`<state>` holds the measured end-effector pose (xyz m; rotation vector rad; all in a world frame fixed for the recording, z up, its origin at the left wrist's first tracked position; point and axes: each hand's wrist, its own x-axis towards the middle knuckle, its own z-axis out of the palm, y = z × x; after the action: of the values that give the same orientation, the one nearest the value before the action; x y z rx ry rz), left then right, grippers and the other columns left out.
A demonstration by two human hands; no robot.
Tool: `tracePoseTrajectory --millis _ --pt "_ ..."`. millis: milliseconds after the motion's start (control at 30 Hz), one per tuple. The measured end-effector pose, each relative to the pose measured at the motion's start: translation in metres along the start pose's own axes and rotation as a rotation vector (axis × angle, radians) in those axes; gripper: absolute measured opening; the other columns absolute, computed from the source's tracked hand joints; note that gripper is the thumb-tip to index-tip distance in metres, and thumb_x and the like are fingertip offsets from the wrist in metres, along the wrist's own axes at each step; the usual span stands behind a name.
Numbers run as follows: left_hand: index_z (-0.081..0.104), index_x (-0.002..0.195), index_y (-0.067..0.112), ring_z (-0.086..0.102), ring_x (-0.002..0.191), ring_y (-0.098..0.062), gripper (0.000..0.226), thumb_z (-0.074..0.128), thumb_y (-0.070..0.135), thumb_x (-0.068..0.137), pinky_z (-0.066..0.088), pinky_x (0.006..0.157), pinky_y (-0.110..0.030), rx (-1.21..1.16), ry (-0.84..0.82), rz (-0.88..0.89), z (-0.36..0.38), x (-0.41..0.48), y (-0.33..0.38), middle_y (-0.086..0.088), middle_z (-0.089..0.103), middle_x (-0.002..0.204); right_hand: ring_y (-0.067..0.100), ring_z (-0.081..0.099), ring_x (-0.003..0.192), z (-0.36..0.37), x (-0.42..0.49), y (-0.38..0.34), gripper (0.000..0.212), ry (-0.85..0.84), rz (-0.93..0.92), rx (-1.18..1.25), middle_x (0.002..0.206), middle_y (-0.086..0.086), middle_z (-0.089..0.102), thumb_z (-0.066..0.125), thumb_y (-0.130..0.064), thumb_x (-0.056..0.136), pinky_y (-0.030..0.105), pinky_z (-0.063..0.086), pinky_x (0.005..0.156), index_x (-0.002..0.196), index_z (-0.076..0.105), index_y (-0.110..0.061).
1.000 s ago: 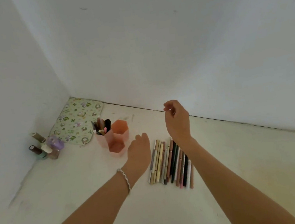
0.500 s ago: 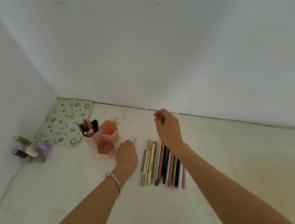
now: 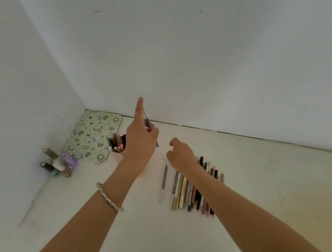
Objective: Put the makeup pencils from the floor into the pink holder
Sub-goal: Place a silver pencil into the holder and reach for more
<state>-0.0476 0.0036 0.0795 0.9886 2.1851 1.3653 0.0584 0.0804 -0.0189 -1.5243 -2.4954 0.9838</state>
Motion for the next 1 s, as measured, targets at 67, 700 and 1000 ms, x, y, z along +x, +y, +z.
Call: tracePoseTrajectory --millis 67,700,1000 --pt "0.026 0.148 0.038 0.064 0.063 -0.012 0.075 0.058 0.004 0.090 0.056 0.055 -0.019 -0.025 0.030 0.034 -0.013 -0.002 0.006 0.003 0.060 0.075 0.027 0.062 0.089 0.022 -0.003 -0.008 0.031 -0.045 -0.005 -0.172 0.100 0.011 0.065 0.049 -0.018 0.097 0.035 0.054 0.068 0.126 0.042 -0.011" --pt "0.042 0.134 0.035 0.067 0.079 -0.011 0.041 0.051 0.016 0.098 0.054 0.073 -0.022 0.006 0.404 0.179 -0.076 0.019 -0.053 0.003 0.064 0.091 0.020 0.052 0.078 -0.078 0.003 -0.083 0.035 0.665 -0.297 0.589 0.078 -0.006 0.053 0.054 -0.009 0.088 0.028 0.045 0.069 0.120 0.046 -0.022" --pt "0.063 0.118 0.011 0.050 0.115 -0.025 0.027 0.048 0.009 0.095 0.033 0.100 -0.026 0.265 0.429 0.174 -0.078 -0.002 -0.083 -0.006 0.062 0.116 0.005 0.049 0.076 -0.044 -0.020 -0.124 0.030 0.621 -0.588 0.595 0.085 -0.012 0.053 0.052 -0.013 0.094 0.019 0.045 0.073 0.119 0.044 -0.028"
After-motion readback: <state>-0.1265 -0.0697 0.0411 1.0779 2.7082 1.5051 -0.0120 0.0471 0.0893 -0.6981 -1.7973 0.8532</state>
